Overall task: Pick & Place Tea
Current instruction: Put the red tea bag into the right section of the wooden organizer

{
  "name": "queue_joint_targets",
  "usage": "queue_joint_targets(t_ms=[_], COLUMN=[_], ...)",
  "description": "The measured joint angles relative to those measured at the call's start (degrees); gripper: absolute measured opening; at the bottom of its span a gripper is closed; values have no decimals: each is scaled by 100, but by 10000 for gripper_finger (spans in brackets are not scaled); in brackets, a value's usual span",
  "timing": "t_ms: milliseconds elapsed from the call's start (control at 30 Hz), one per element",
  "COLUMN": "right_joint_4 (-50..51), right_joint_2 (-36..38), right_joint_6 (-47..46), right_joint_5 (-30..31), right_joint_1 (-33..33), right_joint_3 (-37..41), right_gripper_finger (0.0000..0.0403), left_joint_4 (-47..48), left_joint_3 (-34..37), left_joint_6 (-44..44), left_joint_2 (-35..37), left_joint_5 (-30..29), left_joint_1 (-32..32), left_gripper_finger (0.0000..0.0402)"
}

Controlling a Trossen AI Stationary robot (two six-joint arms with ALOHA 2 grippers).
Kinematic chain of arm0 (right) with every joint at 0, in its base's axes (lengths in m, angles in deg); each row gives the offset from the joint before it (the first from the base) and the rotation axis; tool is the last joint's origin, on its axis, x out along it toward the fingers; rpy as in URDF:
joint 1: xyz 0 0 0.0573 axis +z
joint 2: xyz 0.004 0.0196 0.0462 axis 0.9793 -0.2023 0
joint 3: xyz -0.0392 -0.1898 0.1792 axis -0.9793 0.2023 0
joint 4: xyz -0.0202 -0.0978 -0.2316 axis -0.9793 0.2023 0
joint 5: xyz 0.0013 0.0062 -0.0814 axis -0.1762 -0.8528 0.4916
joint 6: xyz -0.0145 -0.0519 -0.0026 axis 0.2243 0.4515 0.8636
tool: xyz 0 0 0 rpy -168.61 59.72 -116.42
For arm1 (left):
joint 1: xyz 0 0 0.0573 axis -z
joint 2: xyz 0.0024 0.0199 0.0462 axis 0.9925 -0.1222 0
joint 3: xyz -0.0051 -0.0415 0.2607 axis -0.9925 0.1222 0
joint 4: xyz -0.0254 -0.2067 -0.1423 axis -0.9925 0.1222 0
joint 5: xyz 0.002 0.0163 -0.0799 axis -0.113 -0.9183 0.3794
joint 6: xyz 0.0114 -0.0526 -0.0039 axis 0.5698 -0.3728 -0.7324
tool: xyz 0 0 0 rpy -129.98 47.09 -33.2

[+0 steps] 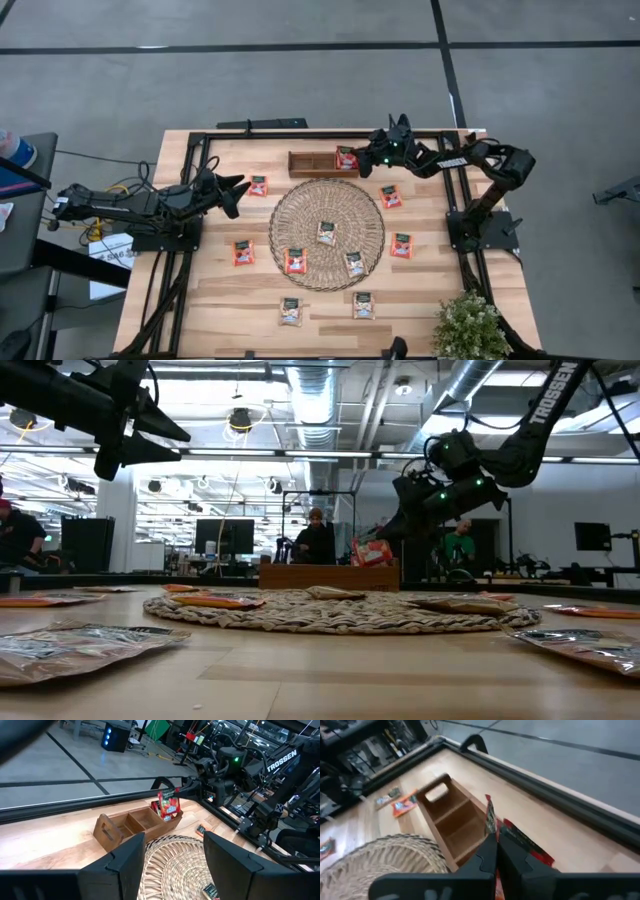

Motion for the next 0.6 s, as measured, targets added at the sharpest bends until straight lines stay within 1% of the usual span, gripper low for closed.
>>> queue_joint_targets(t_ms=[233,500,600], right_joint_4=[-45,-41,-43], right_joint_2=[-28,-516,-556], right_joint_6=[105,199,260], right_joint_5=[34,94,89], right_joint_1=[19,110,114], right_joint_3=[-89,-325,-412], right_gripper_finger=[0,0,0], left_joint_4=[0,0,-2], left_joint_3=[0,0,0], left_joint_6=[0,-15,-22], left_joint_2=[2,2,0], left_joint_5=[-1,11,15], left_joint_1=[0,0,0], left_gripper_finger=[193,193,193])
